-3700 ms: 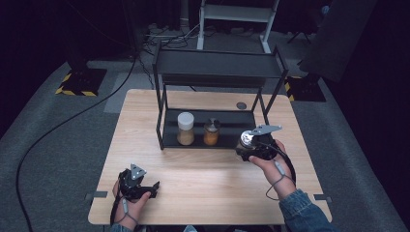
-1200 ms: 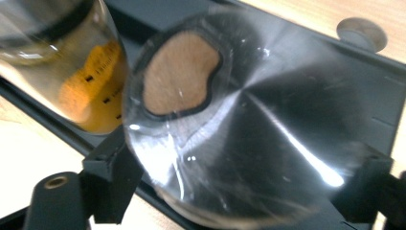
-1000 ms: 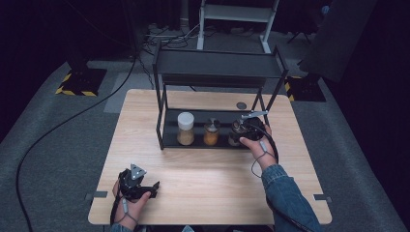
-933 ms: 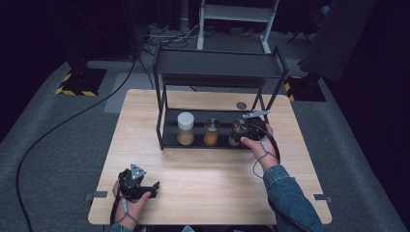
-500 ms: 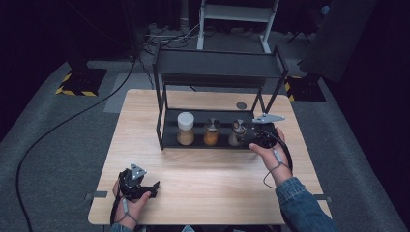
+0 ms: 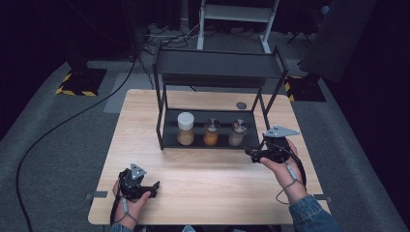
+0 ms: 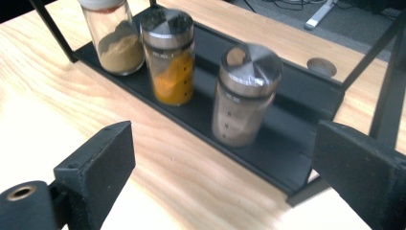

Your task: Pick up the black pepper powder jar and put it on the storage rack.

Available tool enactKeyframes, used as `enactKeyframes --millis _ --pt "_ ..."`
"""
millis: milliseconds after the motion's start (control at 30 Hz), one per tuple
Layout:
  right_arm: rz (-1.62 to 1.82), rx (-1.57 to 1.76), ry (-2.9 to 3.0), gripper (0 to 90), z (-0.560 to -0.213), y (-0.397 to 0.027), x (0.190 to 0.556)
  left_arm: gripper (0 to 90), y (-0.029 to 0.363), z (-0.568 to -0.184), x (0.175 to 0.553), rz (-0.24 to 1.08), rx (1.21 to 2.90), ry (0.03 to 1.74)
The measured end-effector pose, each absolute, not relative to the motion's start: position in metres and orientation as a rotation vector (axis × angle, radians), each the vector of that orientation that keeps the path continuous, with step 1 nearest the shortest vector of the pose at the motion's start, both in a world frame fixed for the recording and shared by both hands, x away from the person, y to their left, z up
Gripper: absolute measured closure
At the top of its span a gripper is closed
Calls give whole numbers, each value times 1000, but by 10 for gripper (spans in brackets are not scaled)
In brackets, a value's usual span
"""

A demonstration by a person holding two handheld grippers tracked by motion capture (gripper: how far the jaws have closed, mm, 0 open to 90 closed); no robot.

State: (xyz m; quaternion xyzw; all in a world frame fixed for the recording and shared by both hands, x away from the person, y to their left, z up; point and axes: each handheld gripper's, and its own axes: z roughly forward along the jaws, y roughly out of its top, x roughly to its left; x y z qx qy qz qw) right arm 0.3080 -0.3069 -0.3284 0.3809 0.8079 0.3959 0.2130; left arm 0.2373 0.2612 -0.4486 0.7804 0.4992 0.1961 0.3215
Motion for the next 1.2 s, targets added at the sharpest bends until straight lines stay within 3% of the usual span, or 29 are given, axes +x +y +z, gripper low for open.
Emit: enactKeyframes --millis 1200 --pt "1112 1145 2245 76 -424 -340 272 36 261 -449 237 516 2050 1311"
